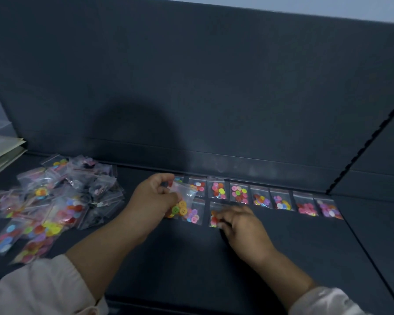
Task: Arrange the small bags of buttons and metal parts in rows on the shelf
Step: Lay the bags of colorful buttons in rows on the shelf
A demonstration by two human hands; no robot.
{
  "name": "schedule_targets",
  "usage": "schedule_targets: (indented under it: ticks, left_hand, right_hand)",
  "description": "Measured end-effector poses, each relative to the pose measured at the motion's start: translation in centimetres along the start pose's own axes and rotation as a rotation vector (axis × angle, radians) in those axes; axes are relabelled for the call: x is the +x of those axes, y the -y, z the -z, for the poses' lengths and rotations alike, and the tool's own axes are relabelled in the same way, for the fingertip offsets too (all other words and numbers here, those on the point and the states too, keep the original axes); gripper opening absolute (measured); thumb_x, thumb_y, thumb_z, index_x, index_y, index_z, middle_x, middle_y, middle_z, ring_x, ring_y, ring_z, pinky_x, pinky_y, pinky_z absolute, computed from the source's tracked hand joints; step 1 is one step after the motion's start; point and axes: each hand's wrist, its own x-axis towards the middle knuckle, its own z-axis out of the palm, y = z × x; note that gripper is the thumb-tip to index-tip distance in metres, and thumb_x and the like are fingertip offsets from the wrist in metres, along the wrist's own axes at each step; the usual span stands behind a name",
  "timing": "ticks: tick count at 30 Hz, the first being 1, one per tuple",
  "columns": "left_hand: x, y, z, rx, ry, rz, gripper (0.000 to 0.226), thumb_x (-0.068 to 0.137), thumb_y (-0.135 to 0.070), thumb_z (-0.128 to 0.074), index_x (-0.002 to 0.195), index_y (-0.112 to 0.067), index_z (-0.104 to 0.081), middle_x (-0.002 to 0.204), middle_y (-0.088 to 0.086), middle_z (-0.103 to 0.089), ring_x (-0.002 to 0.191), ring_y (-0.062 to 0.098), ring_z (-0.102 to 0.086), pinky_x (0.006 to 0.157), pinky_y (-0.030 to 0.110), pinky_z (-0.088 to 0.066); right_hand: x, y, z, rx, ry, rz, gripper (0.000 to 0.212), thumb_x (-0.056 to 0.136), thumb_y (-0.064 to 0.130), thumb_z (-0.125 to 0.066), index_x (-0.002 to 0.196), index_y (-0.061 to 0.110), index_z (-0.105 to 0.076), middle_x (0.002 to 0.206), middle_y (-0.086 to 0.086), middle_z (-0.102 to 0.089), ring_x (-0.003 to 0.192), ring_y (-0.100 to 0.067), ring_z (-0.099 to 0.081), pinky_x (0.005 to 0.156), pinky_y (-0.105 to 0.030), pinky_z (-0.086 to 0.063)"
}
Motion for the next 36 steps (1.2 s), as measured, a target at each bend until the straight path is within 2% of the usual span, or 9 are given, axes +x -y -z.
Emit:
schedule_targets:
  ticks: [5, 9, 15, 18, 23, 26, 28, 32, 36]
  left_hand:
    - [0.1, -0.1, -0.7, -0.044, 0.002, 0.021, 0.048, 0.084, 0.006, -0.061, 0.123, -0.018, -0.046, 0.077, 0.009, -0.062, 0.05, 0.009, -0.056, 0.041, 0.016, -0.043]
    - [0.2, -0.1, -1.4, -0.004, 0.017, 0.031, 0.024, 0.082, 0.005, -0.062, 0.1, -0.011, -0.059, 0.073, 0.007, -0.064, 0.047, 0.009, -0.054, 0.046, 0.023, -0.043]
    - [0.2, -0.2, -3.8, -0.017, 0.043, 0.067, 0.015, 0.081, 0.003, -0.064, 0.075, -0.009, -0.057, 0.066, 0.006, -0.06, 0.05, 0.013, -0.051, 0.045, 0.021, -0.043]
    - [-0.2, -0.5, -5.8, -0.067, 0.105, 0.075, 0.019, 0.083, 0.005, -0.061, 0.072, -0.009, -0.054, 0.062, 0.003, -0.058, 0.05, 0.009, -0.055, 0.046, 0.022, -0.048]
    - [-0.5, -0.4, -8.7, -0.052, 0.154, 0.095, 0.013, 0.086, 0.004, -0.059, 0.084, -0.009, -0.057, 0.075, 0.006, -0.061, 0.062, 0.015, -0.06, 0.062, 0.026, -0.054]
    - [0.0, 1.0, -8.8, 0.237, 0.172, -0.01, 0.012, 0.089, -0.006, -0.059, 0.096, -0.015, -0.058, 0.091, 0.001, -0.064, 0.064, 0.0, -0.06, 0.061, 0.013, -0.048]
    - [0.2, 1.9, -8.3, 0.549, 0.186, -0.159, 0.013, 0.091, -0.014, -0.058, 0.099, -0.024, -0.058, 0.104, -0.004, -0.064, 0.082, -0.001, -0.059, 0.075, 0.016, -0.046]
    - [0.1, 3.1, -7.9, 1.013, 0.225, -0.455, 0.019, 0.093, -0.019, -0.048, 0.107, -0.02, -0.06, 0.103, -0.006, -0.056, 0.099, 0.011, -0.05, 0.085, 0.025, -0.042]
    - [-0.1, 4.4, -7.9, 1.113, 0.303, -0.601, 0.024, 0.091, -0.018, -0.044, 0.106, -0.02, -0.062, 0.111, -0.007, -0.059, 0.102, 0.011, -0.049, 0.091, 0.026, -0.039]
  right_hand:
    - [0.4, -0.2, -0.3, -0.008, 0.007, 0.024, 0.021, 0.09, 0.017, -0.056, 0.106, 0.023, -0.069, 0.11, 0.008, -0.066, 0.106, -0.018, -0.05, 0.085, -0.013, -0.033]
    - [0.3, 0.1, 0.2, 0.089, -0.029, -0.039, 0.02, 0.09, 0.018, -0.058, 0.107, 0.02, -0.069, 0.107, 0.007, -0.063, 0.103, -0.011, -0.048, 0.085, -0.009, -0.031]
    - [0.6, 3.5, 3.5, 1.074, -0.012, -0.42, 0.016, 0.091, 0.02, -0.058, 0.08, 0.012, -0.065, 0.074, -0.002, -0.061, 0.069, -0.012, -0.053, 0.068, -0.026, -0.045]
    - [0.3, 3.9, 4.8, 1.195, 0.023, -0.47, 0.017, 0.088, 0.01, -0.061, 0.072, 0.014, -0.061, 0.062, -0.001, -0.057, 0.057, -0.011, -0.048, 0.057, -0.023, -0.041]
    - [-0.9, 1.6, 6.0, 1.155, -0.027, -0.579, 0.023, 0.088, -0.002, -0.056, 0.071, 0.012, -0.055, 0.05, 0.004, -0.054, 0.044, -0.007, -0.046, 0.047, -0.019, -0.038]
    - [-1.4, -0.8, 6.3, 1.001, -0.056, -0.662, 0.016, 0.087, -0.001, -0.058, 0.075, 0.011, -0.056, 0.06, -0.004, -0.056, 0.051, -0.014, -0.049, 0.05, -0.025, -0.041]
    - [-1.5, -2.3, 6.0, 0.794, -0.034, -0.672, 0.013, 0.085, 0.001, -0.059, 0.08, 0.013, -0.058, 0.065, -0.007, -0.059, 0.056, -0.016, -0.053, 0.054, -0.03, -0.047]
    - [-2.2, -3.8, 5.4, 0.181, 0.041, -0.519, 0.044, 0.084, 0.016, -0.06, 0.127, 0.024, -0.053, 0.108, 0.001, -0.066, 0.099, -0.017, -0.06, 0.08, -0.022, -0.045]
    - [-3.4, -3.7, 4.6, -0.002, -0.059, -0.275, 0.032, 0.088, 0.012, -0.056, 0.119, 0.018, -0.061, 0.116, -0.001, -0.061, 0.111, -0.02, -0.051, 0.088, -0.02, -0.04]
